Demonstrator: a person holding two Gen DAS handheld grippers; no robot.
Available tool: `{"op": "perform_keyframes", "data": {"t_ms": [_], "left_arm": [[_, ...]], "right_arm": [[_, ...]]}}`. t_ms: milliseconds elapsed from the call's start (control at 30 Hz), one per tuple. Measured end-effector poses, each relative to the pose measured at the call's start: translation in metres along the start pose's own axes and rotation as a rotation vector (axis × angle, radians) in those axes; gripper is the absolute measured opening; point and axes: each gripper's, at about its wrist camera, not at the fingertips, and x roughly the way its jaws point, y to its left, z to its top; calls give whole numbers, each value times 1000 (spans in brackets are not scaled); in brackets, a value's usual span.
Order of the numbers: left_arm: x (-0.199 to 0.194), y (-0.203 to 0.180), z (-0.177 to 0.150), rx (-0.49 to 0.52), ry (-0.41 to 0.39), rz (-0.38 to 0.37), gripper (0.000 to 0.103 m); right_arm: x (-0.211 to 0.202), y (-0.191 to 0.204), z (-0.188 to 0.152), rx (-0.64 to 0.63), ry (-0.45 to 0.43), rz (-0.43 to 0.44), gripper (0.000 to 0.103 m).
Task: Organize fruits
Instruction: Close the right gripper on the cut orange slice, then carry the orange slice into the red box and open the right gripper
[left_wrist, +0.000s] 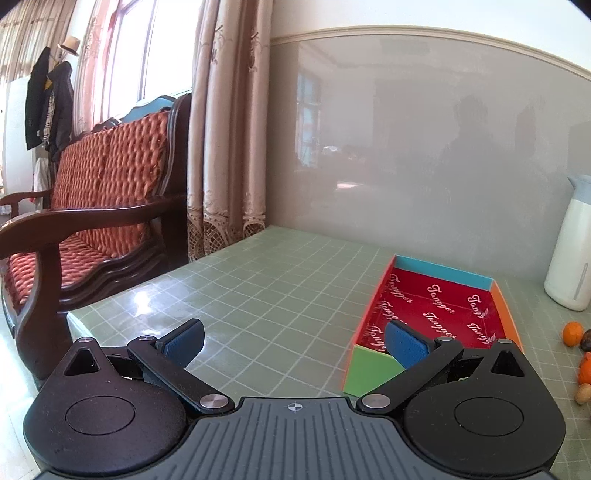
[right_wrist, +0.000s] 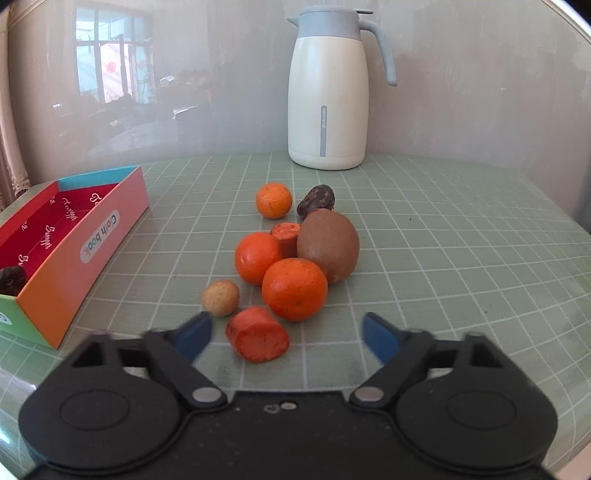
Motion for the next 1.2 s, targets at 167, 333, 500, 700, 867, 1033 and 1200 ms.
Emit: {"op": "perform_keyframes", "data": {"t_ms": [167, 333, 500, 700, 867, 1033, 1200], "left_arm": [[-1, 9, -2, -7, -7, 20, 103], [2, 17, -2, -33, 0, 37, 103], [3, 25, -1, -62, 2, 56, 103], [4, 39, -1, -118, 2, 85, 103], [4, 52, -2, -162, 4, 113, 103], [6, 60, -3, -151, 4, 140, 103], [4, 74, -5, -172, -5, 175, 103]], "right_arm": [[9, 3, -1, 2, 39, 12, 51], [6, 3, -2, 8, 14, 57, 31], [2, 3, -2, 21, 10, 104, 30], [-14, 10, 0, -7, -50, 155, 31], [-27, 24, 6, -32, -123, 251, 31], [-37, 51, 17, -97, -191, 348, 30], [-38, 79, 25, -143, -208, 437, 30]]}}
